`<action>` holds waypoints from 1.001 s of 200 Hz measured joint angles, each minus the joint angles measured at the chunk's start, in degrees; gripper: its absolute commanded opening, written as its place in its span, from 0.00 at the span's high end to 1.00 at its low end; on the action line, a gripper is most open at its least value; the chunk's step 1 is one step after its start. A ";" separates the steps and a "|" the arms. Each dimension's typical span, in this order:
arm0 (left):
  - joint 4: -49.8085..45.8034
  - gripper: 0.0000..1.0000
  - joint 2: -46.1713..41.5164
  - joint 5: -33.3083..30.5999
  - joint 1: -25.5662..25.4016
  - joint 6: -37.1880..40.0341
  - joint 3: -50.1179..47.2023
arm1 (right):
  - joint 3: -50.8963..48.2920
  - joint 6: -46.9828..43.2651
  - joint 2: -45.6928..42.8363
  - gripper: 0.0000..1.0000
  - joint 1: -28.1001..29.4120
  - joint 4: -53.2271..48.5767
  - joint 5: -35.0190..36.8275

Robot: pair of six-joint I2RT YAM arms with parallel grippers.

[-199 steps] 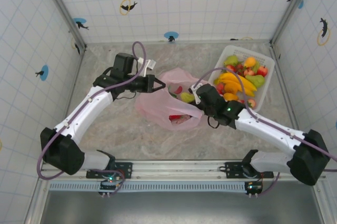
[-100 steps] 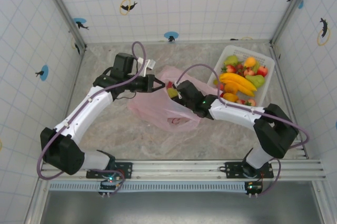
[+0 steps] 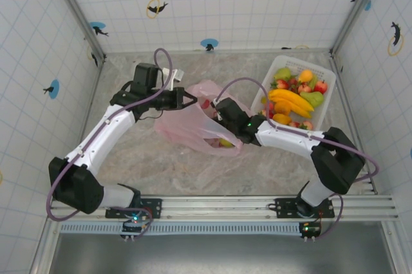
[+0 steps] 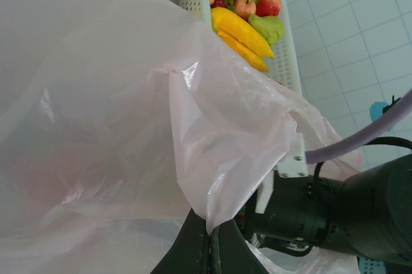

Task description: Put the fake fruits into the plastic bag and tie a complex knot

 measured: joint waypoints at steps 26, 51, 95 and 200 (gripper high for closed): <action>0.35 1.00 -0.63 0.02 0.59 -0.39 -0.61 | 0.00 0.26 -3.56 0.13 0.02 -1.31 0.37; 0.66 1.00 -0.72 0.11 0.66 -0.39 -0.66 | 0.04 0.83 -7.02 0.23 0.09 -2.16 0.61; 1.01 1.00 -0.72 0.26 0.63 -0.37 -0.68 | 1.16 2.29 -11.02 0.48 0.09 -5.79 0.46; 1.46 1.00 -0.79 0.48 0.66 -0.37 -2.23 | 13.70 0.44 -14.78 0.51 -0.04 -10.80 2.34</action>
